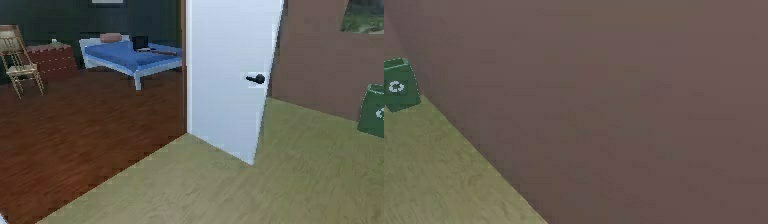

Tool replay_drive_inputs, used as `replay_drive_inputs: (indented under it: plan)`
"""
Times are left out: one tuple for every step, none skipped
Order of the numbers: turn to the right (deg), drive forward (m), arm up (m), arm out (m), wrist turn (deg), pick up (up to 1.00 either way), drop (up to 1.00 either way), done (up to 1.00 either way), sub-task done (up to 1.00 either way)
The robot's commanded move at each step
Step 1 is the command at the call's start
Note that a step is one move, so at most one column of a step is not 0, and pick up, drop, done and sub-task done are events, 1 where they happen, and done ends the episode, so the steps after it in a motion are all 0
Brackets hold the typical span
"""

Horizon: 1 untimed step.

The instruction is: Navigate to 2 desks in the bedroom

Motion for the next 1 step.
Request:
replay_drive_inputs:
  plan:
    - [-12.0, 0.00, 0.00, 0.00, 0.0, 0.00, 0.00, 0.00, 0.00]
